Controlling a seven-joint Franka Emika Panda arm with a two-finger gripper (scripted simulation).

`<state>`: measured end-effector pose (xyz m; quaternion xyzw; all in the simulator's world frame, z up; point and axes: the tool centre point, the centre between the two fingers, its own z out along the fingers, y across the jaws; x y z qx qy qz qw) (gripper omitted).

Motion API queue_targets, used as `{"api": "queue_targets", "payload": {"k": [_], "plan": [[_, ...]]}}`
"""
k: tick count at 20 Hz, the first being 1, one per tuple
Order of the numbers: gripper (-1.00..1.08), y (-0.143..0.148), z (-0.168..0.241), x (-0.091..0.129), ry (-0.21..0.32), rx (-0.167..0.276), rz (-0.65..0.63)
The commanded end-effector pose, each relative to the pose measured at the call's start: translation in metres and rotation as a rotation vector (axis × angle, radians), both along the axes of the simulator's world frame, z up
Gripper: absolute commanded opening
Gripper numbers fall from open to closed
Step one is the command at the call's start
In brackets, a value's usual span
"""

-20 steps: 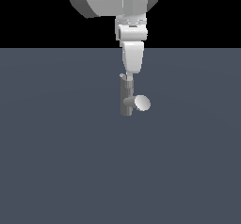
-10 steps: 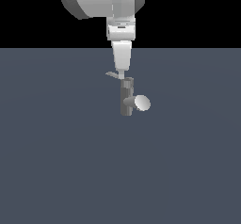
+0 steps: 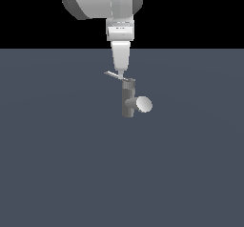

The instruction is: Turn on the faucet by rotating a designated handle.

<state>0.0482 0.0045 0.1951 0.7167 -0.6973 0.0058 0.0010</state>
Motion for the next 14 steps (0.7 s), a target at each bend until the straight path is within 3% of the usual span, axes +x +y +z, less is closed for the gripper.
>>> {"api": "queue_targets", "payload": {"k": [1,14], "plan": [[-1.0,0.014,-0.005,0.011,-0.005,0.003,0.02],[-1.0,0.043,-0.01,0.043,0.003,0.007,0.053]]}}
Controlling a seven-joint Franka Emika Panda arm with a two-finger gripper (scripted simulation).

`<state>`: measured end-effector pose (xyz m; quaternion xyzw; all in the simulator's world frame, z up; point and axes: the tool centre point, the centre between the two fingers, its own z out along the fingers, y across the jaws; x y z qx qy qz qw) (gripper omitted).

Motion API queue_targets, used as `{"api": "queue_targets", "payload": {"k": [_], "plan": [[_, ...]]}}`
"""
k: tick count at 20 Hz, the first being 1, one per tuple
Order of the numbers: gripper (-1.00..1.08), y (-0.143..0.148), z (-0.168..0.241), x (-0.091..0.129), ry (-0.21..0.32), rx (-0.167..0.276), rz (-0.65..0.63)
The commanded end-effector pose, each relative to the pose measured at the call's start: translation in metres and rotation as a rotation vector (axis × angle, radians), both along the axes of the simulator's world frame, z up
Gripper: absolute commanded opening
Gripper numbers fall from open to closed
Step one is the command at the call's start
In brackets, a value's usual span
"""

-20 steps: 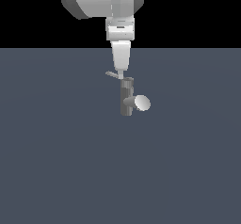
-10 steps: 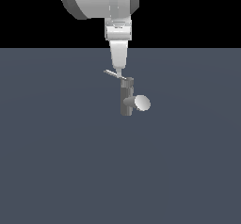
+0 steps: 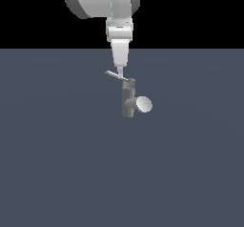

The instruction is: Turn on the faucet by rotating a designated handle.

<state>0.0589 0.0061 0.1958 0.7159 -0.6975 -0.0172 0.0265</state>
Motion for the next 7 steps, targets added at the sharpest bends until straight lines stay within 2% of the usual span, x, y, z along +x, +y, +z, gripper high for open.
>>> {"api": "queue_targets", "payload": {"k": [1,7], "plan": [[-1.0,0.043,-0.011,0.035,-0.064,0.014,0.057],[-1.0,0.054,-0.013,0.046,-0.062,0.016,0.069]]}}
